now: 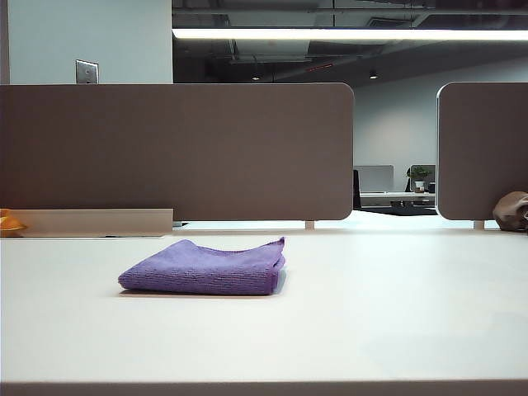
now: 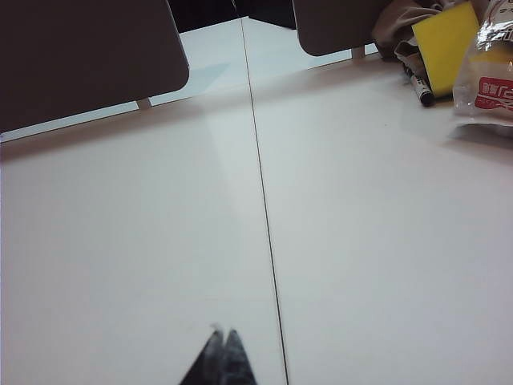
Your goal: Fold the bottom of the cloth upward, then fold it vertically to form a square shape.
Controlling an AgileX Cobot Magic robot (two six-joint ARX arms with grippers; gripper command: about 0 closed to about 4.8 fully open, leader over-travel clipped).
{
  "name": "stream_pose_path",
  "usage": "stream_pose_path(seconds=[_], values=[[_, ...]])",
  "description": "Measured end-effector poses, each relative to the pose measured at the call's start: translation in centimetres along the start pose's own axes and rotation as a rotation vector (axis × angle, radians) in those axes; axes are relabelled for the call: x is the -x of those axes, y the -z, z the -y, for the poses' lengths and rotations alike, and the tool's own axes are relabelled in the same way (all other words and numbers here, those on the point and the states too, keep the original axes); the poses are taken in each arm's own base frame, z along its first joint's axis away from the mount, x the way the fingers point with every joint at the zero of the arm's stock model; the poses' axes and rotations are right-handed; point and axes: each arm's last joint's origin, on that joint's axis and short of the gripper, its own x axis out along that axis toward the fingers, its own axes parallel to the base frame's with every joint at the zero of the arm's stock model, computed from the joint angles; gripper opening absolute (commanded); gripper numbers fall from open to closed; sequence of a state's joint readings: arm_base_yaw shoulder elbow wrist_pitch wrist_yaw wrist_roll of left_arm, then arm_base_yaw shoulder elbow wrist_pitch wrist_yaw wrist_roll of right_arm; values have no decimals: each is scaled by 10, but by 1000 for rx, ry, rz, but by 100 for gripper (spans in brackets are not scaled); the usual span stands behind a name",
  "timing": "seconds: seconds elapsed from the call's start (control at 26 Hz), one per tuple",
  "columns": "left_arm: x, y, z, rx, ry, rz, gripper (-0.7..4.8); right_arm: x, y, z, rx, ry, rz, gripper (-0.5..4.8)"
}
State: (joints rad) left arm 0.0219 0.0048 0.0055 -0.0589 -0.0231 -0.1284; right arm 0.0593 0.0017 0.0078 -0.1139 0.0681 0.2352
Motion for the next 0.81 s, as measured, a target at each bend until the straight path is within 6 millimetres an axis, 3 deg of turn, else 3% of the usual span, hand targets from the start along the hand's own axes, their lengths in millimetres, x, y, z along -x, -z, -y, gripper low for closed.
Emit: stream_pose_path(seconds=[0.81], values=[[1,10,-1,-2,-13,-100,-5,0,6,2,5,16,-66,3]])
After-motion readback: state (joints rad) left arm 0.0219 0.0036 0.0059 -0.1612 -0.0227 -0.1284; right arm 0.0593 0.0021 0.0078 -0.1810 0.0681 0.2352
